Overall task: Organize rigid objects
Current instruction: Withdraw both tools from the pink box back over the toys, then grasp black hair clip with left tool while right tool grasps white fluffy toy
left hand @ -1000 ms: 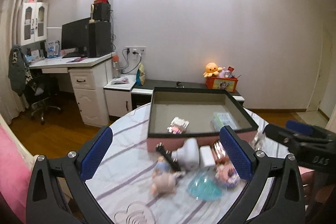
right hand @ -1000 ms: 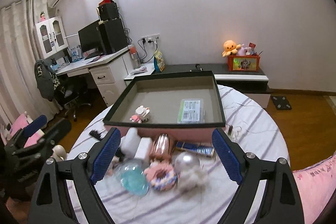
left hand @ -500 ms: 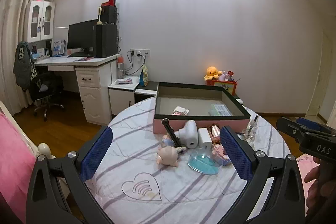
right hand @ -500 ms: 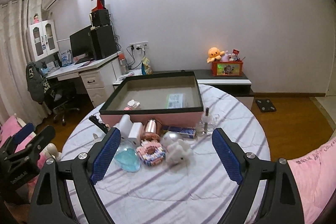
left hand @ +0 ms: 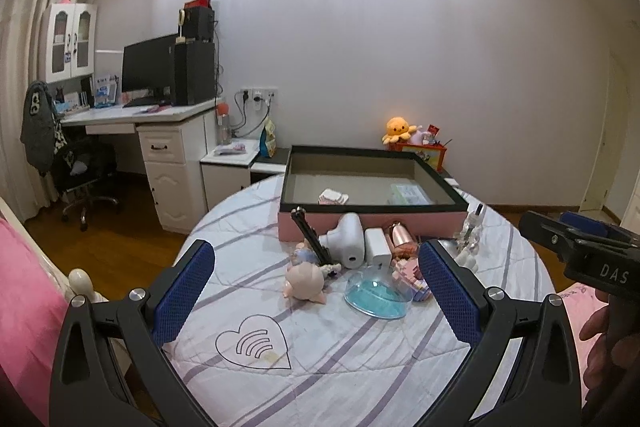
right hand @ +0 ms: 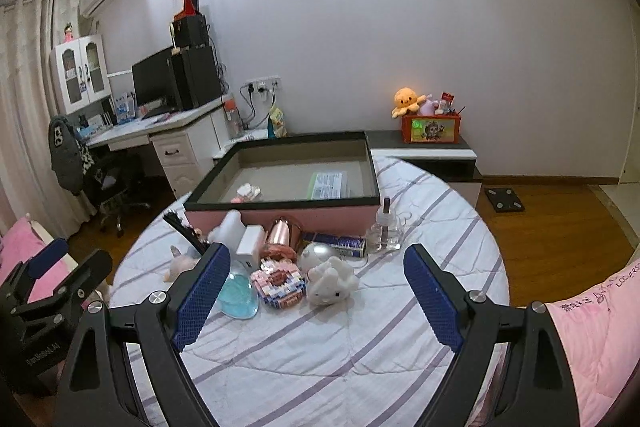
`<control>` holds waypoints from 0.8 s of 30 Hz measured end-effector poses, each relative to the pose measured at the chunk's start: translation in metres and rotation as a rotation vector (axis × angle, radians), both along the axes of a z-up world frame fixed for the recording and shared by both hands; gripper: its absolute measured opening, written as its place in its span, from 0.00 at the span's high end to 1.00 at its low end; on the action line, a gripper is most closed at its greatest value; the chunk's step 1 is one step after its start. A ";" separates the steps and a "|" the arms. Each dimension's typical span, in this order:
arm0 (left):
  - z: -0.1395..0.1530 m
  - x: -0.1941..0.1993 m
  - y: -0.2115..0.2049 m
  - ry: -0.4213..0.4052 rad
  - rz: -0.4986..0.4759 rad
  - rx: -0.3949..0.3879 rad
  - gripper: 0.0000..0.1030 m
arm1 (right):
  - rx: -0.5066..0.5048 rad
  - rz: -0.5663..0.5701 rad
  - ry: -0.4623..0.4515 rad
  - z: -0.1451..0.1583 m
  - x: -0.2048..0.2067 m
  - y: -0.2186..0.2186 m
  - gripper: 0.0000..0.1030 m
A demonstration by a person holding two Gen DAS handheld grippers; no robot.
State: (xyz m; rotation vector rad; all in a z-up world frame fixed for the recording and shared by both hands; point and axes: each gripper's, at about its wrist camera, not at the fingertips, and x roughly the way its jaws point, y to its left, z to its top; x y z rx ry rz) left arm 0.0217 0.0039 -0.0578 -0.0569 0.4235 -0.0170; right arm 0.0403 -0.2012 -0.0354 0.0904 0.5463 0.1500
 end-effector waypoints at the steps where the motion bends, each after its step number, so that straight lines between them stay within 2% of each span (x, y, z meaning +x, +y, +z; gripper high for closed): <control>1: -0.003 0.003 0.000 0.012 -0.001 -0.002 0.00 | -0.002 0.000 0.011 -0.003 0.002 0.000 0.13; 11: -0.040 0.048 0.010 0.136 0.019 -0.015 0.00 | -0.006 -0.003 0.169 -0.053 0.040 -0.008 0.13; 24: -0.059 0.112 0.013 0.206 0.013 -0.019 0.00 | 0.001 0.024 0.242 -0.076 0.082 -0.004 0.13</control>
